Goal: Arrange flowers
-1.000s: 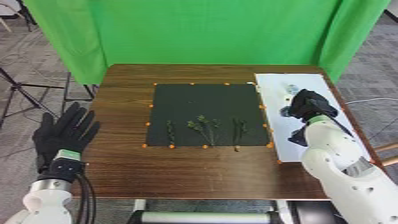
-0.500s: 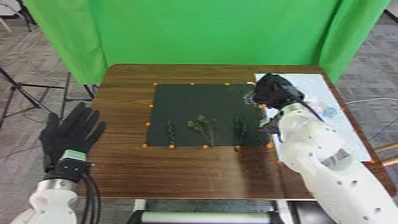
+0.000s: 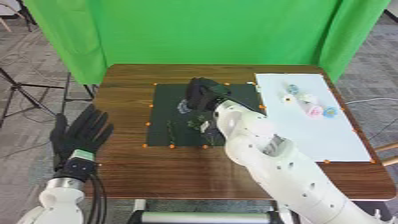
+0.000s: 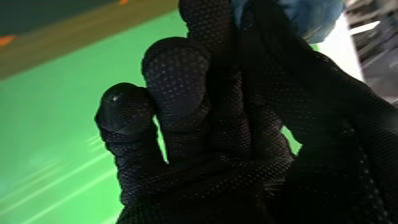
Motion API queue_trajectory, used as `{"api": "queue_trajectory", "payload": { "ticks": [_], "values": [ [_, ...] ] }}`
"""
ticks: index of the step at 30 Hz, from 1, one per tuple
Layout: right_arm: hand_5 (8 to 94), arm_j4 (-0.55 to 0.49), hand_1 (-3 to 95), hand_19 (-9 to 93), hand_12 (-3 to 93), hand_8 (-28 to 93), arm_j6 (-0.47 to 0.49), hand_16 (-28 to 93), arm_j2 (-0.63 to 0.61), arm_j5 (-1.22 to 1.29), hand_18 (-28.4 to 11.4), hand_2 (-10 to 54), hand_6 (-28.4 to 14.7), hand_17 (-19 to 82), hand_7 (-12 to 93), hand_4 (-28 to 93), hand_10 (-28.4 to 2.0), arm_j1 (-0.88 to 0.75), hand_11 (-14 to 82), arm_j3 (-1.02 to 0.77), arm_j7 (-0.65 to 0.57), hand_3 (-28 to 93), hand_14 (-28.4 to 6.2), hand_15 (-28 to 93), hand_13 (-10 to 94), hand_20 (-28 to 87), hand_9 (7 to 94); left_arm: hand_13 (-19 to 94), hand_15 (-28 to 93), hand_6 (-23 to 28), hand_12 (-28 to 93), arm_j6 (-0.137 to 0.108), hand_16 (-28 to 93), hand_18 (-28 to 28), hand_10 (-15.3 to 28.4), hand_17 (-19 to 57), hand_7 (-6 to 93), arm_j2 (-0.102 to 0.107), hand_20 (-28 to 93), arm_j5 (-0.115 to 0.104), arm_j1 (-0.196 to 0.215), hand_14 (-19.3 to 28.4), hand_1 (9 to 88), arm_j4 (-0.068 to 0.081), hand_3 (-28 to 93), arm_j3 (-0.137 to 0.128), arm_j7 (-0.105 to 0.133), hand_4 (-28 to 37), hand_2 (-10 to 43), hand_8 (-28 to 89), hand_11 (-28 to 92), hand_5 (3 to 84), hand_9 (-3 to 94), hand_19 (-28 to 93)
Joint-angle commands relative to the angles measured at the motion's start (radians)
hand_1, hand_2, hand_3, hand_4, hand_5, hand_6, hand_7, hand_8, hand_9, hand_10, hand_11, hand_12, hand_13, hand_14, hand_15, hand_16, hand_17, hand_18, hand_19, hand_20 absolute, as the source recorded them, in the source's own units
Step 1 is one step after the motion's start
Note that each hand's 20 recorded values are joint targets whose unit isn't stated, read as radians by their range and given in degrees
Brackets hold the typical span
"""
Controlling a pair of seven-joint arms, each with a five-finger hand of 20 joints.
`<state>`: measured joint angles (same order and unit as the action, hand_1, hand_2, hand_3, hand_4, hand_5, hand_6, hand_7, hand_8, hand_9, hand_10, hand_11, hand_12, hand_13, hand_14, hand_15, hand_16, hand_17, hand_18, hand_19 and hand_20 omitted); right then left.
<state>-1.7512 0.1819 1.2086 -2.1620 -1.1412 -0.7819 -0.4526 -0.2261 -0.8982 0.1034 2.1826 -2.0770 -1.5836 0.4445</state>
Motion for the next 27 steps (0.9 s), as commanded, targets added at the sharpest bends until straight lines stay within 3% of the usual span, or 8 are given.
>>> {"api": "queue_trajectory", "payload": {
  "ticks": [1,4,11,14,16,19,21,27],
  "values": [
    [69.4,0.061,54.7,93,40.4,10,0.077,34,0.093,-0.077,-20.6,-4.1,-1.6,44,37,-28,-9.4,-0.023,15.9,0.094,0.028,76,-8.7,64,73,38,82.7,25,32,6.4,8,0.004,-10,14.0,12.1,-5.0,15.2,0.003,9,0.029,-0.065,11.4,23.0,0.021,69,0.029,-0.06,-28.3,15.9,-11,18,40.1,34.3,36],
    [69.4,0.076,54.6,93,40.4,10,0.105,34,0.095,-0.14,-20.6,-4.1,-1.7,44,37,-28,-9.3,-0.029,15.9,0.121,0.042,76,-8.7,64,73,38,82.7,24,32,6.3,8,0.006,-10,14.0,12.0,-5.0,15.3,-0.008,9,0.033,-0.055,11.6,23.1,0.018,69,0.032,-0.085,-28.3,15.4,-11,18,39.8,34.0,36],
    [69.2,0.092,54.2,93,40.3,10,0.093,34,0.138,-0.145,-20.7,-4.2,-1.6,44,37,-27,-9.4,-0.057,16.1,0.107,0.015,76,-8.9,64,73,38,82.7,24,32,6.2,8,0.01,-9,14.0,12.0,-5.0,15.4,-0.01,9,0.037,-0.069,11.8,23.4,0.02,69,0.046,-0.104,-28.3,15.1,-11,19,39.2,33.3,36],
    [69.0,0.106,53.2,93,40.0,10,0.109,34,0.152,-0.171,-20.8,-4.3,-1.7,44,37,-27,-9.5,-0.06,16.7,0.093,0.025,76,-8.9,64,73,38,82.4,24,33,6.2,8,0.0,-9,14.0,12.1,-5.1,15.7,-0.015,9,0.027,-0.068,12.1,23.4,0.016,69,0.061,-0.078,-28.3,15.0,-10,19,39.0,33.1,36],
    [69.0,0.106,52.7,93,39.6,9,0.072,34,0.145,-0.164,-20.8,-4.7,-1.7,44,38,-27,-9.6,-0.054,17.2,0.098,-0.017,75,-9.0,64,73,38,82.1,24,33,6.2,8,0.022,-9,14.0,12.3,-5.1,15.9,-0.011,9,0.036,-0.104,12.2,23.4,0.033,69,0.072,-0.107,-28.3,15.0,-10,19,38.9,33.1,36],
    [69.0,0.119,52.2,93,39.3,9,0.094,34,0.158,-0.17,-20.9,-5.7,-1.9,44,37,-26,-9.8,-0.044,17.4,0.098,-0.02,75,-9.1,64,73,38,81.8,24,33,6.3,9,0.006,-9,14.0,12.5,-5.1,16.1,-0.002,9,0.024,-0.076,12.3,23.3,0.017,69,0.072,-0.071,-28.3,15.0,-10,19,38.9,33.0,36],
    [68.9,0.116,50.9,93,38.7,8,0.066,33,0.152,-0.156,-21.1,-7.2,-2.3,44,36,-26,-10.3,-0.038,18.1,0.101,-0.053,75,-9.2,64,73,38,81.4,24,34,6.5,9,0.011,-9,14.0,12.5,-5.1,16.3,-0.008,9,0.032,-0.088,12.4,23.4,0.022,69,0.071,-0.096,-28.3,14.9,-10,19,38.8,33.0,36],
    [69.4,0.111,48.8,93,34.4,8,0.019,33,0.154,-0.156,-21.5,-9.0,-3.3,44,32,-26,-11.3,-0.027,22.1,0.097,-0.1,74,-9.6,64,73,38,79.6,24,34,6.4,9,0.006,-9,14.0,12.2,-5.2,16.8,-0.006,9,0.032,-0.072,12.6,23.6,0.017,69,0.064,-0.098,-28.3,14.7,-11,20,39.0,33.3,36]
  ]
}}
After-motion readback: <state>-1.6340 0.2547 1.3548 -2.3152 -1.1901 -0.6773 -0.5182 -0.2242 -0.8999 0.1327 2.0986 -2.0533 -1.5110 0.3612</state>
